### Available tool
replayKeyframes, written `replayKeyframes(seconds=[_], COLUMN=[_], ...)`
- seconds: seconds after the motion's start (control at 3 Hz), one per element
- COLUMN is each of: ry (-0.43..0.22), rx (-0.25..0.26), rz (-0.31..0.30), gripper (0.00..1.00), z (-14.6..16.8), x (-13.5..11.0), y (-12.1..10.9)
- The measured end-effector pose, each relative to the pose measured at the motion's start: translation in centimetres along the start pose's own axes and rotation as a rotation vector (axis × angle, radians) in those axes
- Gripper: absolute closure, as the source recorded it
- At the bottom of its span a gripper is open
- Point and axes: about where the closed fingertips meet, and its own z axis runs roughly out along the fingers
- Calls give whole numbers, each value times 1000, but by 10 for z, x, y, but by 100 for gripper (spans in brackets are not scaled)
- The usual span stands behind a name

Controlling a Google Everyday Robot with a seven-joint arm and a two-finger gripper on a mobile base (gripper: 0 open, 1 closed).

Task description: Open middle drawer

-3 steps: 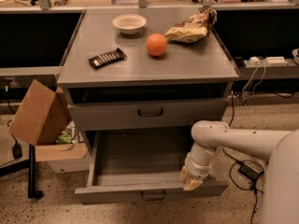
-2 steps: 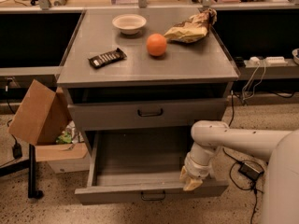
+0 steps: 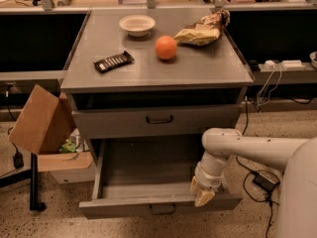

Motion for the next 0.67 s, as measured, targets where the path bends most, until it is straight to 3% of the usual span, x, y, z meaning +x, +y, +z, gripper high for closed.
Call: replayKeyframes(seconds=[0.33, 0.67], ry=[0, 0], rx=[0, 0], rz=[0, 0], gripper=[0, 0], z=[0, 0], x=[0, 0], y=[0, 0])
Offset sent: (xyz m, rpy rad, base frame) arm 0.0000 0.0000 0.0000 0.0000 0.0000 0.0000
